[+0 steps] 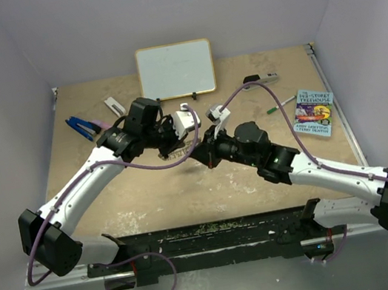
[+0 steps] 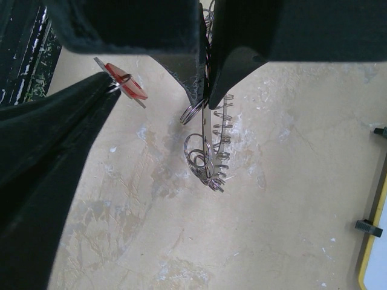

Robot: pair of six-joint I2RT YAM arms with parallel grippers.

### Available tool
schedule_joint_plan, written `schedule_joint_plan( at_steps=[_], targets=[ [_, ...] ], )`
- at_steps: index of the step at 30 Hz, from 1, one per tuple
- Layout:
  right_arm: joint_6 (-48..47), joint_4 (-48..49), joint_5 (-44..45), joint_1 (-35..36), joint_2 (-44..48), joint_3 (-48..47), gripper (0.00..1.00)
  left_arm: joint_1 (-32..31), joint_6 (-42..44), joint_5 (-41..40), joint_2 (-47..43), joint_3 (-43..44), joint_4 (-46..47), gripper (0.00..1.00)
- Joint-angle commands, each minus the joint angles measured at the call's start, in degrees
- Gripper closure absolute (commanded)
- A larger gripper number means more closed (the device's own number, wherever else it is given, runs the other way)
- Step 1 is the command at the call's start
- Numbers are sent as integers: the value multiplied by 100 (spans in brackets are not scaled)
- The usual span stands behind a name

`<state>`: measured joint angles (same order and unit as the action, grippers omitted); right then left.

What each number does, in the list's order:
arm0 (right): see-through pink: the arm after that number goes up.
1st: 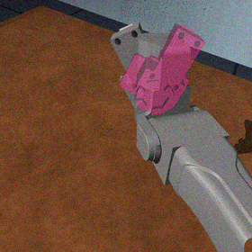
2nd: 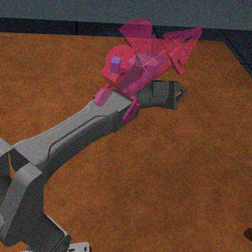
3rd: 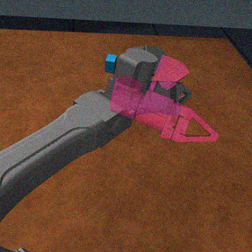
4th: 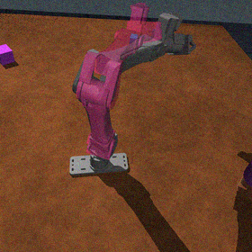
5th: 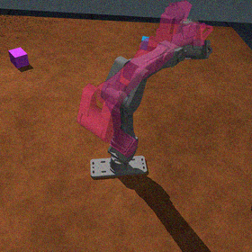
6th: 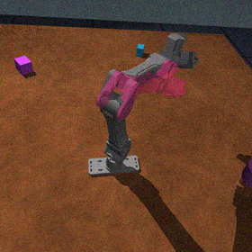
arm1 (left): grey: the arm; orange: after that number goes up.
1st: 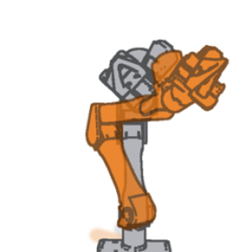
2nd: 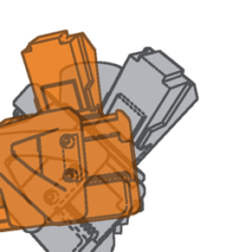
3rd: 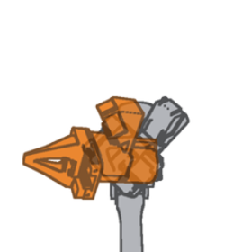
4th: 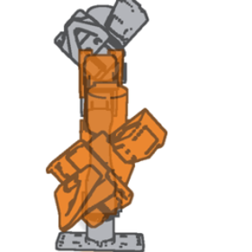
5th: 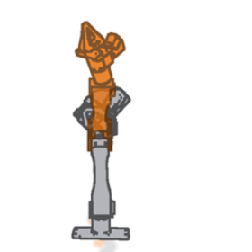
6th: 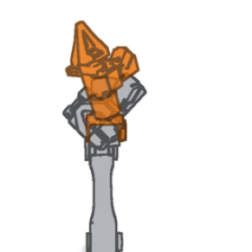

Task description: Put the keys on the keyring

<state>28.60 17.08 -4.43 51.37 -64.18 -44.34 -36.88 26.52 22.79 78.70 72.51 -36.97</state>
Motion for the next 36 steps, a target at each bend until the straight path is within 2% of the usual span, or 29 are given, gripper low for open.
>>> schedule_joint_plan(
  at_steps=[1,36],
  targets=[
    [-30,262,72,39,-103,-99,100,-28,-60,238,-270,210,110,97],
    [-188,-60,590,39,-228,-438,100,-27,-111,639,-302,247,-106,97]
  ],
)
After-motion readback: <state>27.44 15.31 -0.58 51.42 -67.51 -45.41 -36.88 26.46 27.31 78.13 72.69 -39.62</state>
